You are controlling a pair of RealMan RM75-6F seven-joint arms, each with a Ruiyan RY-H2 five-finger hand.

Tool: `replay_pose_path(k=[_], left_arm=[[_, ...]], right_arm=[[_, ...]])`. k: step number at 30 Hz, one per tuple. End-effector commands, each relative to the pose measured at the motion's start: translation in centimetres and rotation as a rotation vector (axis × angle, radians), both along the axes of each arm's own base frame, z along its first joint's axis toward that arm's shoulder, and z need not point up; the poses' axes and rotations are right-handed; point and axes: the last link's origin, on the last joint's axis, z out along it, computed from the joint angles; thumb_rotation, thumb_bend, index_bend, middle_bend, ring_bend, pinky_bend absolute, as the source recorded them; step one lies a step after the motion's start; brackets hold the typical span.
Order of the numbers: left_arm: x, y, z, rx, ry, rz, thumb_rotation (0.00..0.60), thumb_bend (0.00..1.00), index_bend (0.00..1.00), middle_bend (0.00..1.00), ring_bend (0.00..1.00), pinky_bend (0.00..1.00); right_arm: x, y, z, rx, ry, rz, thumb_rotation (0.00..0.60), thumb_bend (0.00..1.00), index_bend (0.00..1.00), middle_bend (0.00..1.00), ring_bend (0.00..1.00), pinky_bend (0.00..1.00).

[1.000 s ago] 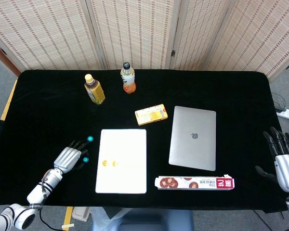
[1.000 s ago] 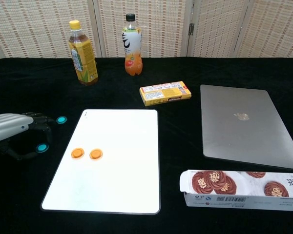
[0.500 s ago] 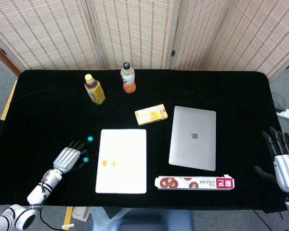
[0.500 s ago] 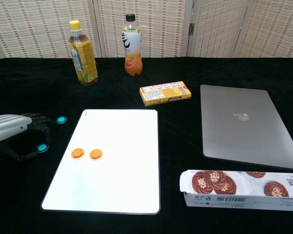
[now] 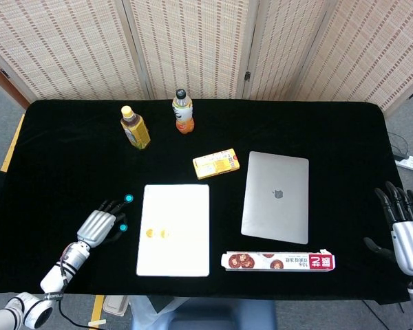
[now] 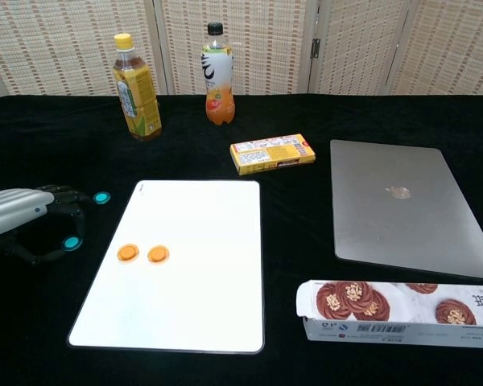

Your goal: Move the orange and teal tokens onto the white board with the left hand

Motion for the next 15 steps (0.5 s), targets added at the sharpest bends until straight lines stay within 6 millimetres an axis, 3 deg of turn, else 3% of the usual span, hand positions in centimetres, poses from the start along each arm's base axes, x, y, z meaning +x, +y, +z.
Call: replay_pose_path(k=[1,7,15], left_arm=[[0.0,0.0,0.0,0.002,-0.001,-0.001,0.6,0.46,0.53,0.17,0.08,0.0],[0.6,0.2,0.4,0.01,-0.022,-0.016,0.6,0.46,0.53,0.17,0.08,0.0],[3.3,1.2,0.1,-0.013,-0.042,-0.066,0.6,0.46,0.52,0.17,0.07,0.0]], right_arm=[[0.0,0.0,0.0,0.0,0.001,0.001,0.6,0.17,0.0,0.0,0.0,0.0],[0.1,0.0,0.0,-0.001,0.003,0.003,0.6,0.17,0.0,0.0,0.0,0.0],[-0.2,0.0,0.2,-0.003,0.002,-0.002,0.6,0.17,0.0,0.0,0.0,0.0]])
